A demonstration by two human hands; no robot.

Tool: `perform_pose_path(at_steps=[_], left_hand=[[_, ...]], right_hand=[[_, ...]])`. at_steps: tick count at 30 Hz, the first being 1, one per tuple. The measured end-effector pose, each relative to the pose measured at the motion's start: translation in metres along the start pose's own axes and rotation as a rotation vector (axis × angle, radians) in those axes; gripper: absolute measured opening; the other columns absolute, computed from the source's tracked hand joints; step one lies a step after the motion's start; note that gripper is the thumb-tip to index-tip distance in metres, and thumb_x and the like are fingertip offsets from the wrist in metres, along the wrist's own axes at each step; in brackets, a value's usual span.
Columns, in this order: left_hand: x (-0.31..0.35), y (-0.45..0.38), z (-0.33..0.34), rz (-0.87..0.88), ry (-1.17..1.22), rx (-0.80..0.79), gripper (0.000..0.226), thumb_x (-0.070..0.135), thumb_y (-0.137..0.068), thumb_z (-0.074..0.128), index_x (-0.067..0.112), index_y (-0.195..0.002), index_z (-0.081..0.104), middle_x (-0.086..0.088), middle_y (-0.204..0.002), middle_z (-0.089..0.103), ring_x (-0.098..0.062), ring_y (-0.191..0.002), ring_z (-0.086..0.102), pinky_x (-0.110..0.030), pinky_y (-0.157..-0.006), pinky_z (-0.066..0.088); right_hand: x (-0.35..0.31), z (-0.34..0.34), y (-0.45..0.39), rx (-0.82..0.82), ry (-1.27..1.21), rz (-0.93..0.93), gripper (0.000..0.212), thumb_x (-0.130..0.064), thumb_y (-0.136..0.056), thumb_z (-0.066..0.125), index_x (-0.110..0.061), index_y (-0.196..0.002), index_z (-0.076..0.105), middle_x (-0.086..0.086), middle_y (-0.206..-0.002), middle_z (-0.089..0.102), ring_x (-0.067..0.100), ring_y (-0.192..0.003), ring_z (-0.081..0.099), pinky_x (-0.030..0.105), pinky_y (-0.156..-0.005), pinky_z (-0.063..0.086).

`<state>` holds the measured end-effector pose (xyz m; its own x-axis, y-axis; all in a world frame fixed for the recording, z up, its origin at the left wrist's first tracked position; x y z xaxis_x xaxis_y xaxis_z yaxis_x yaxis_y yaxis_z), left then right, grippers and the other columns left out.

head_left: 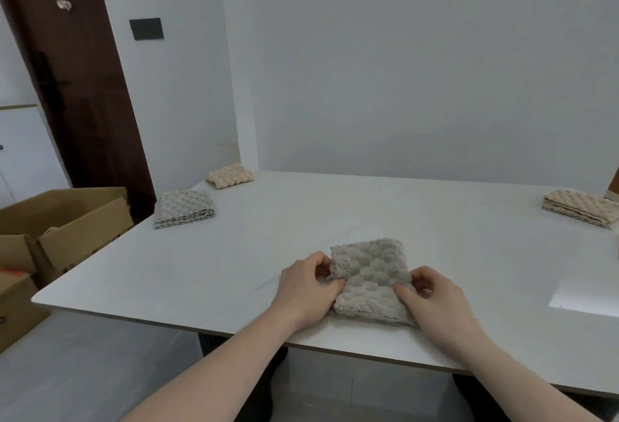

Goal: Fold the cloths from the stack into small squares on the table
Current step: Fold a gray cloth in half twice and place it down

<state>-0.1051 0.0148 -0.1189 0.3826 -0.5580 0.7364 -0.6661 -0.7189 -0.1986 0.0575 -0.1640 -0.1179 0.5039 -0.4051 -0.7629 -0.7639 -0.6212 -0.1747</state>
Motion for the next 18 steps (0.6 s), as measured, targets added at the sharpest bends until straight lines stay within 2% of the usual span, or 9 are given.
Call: perform_pose_path(at_steps=[6, 10, 13, 18], left_hand=[[-0.001, 0.004, 0.0, -0.041, 0.186, -0.016, 0.029, 0.039, -0.085, 0.073, 0.034, -0.097, 0.048, 0.015, -0.1, 0.067, -0.002, -0.092, 0.063, -0.031, -0.086, 0.051], [-0.005, 0.003, 0.001, -0.004, 0.213, -0.048, 0.033, 0.029, -0.089, 0.073, 0.034, -0.1, 0.043, 0.015, -0.111, 0.063, -0.004, -0.101, 0.063, -0.03, -0.088, 0.049], [-0.005, 0.002, 0.0, 0.017, 0.197, -0.081, 0.028, 0.023, -0.09, 0.072, 0.026, -0.1, 0.047, 0.009, -0.1, 0.064, -0.014, -0.096, 0.063, -0.033, -0.085, 0.049], [0.01, -0.001, -0.011, -0.054, 0.156, -0.166, 0.024, 0.011, -0.085, 0.074, 0.022, -0.076, 0.055, 0.005, -0.078, 0.062, -0.016, -0.078, 0.059, -0.03, -0.077, 0.049]], right_hand=[[0.004, 0.001, -0.003, -0.034, -0.129, 0.017, 0.018, -0.04, -0.084, 0.073, -0.035, -0.097, 0.062, -0.02, -0.087, 0.074, 0.004, -0.083, 0.07, 0.041, -0.085, 0.056], [0.006, 0.001, -0.005, -0.051, -0.143, 0.004, 0.02, -0.039, -0.086, 0.073, -0.036, -0.098, 0.058, -0.025, -0.088, 0.073, -0.004, -0.083, 0.068, 0.032, -0.081, 0.053], [0.006, 0.001, -0.006, -0.06, -0.15, 0.013, 0.021, -0.041, -0.084, 0.073, -0.036, -0.097, 0.058, -0.023, -0.089, 0.074, -0.006, -0.088, 0.067, 0.026, -0.079, 0.051], [0.002, -0.002, -0.007, -0.098, -0.071, 0.114, 0.024, -0.048, -0.082, 0.073, -0.04, -0.097, 0.057, -0.025, -0.09, 0.071, 0.003, -0.098, 0.064, 0.03, -0.082, 0.05]])
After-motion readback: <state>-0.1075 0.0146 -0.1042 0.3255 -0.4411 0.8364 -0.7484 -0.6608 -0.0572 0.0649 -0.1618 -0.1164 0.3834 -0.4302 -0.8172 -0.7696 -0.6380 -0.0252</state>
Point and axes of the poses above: each hand's wrist, its own y-axis away from the middle knuckle, its own z-axis out of the palm, x = y × z, the point moved 3 cm from there along -y, towards the middle knuckle
